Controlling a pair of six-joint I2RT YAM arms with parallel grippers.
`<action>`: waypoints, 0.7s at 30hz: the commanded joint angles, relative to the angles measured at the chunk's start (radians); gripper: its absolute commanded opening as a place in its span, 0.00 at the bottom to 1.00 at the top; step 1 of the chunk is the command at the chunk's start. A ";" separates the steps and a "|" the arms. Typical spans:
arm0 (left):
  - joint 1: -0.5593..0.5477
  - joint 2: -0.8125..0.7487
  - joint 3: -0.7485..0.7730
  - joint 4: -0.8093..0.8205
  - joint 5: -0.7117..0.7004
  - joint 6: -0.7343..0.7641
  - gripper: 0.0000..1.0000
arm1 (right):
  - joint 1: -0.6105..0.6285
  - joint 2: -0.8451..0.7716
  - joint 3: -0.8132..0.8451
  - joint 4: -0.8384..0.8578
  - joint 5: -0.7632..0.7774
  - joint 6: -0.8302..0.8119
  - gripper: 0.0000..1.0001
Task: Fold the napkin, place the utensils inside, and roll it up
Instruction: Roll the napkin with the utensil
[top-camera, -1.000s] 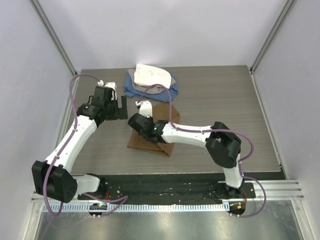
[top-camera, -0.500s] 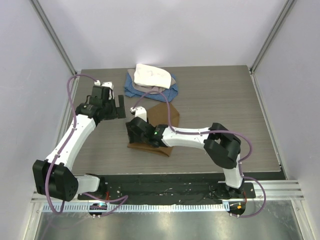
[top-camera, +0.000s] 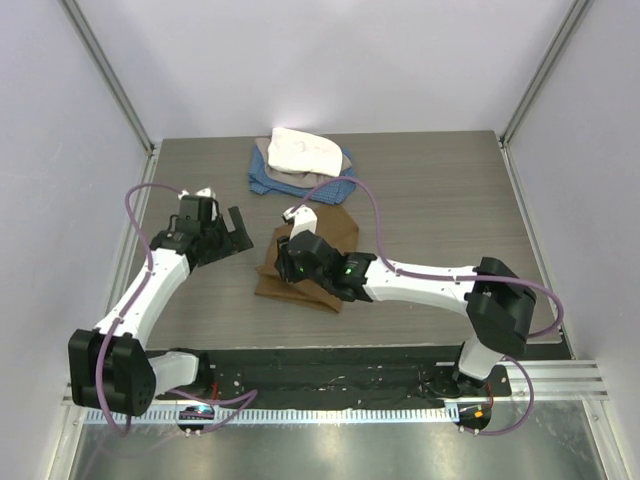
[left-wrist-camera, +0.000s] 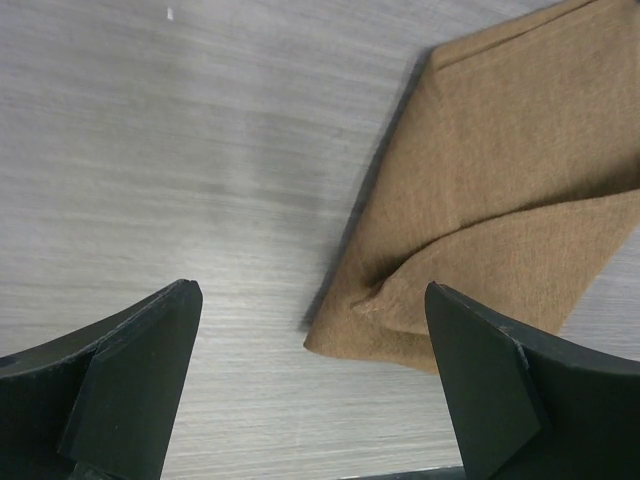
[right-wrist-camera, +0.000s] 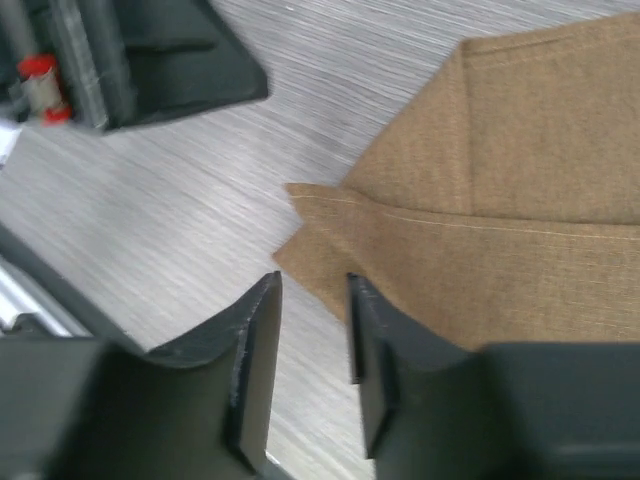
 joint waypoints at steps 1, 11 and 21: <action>0.003 -0.063 -0.077 0.093 0.026 -0.107 1.00 | -0.031 0.046 0.013 0.039 0.020 -0.036 0.33; 0.003 -0.126 -0.229 0.189 0.059 -0.197 1.00 | -0.078 0.178 0.076 0.038 -0.020 -0.059 0.26; 0.001 -0.103 -0.282 0.246 0.120 -0.227 1.00 | -0.069 0.183 0.030 0.080 -0.088 -0.015 0.17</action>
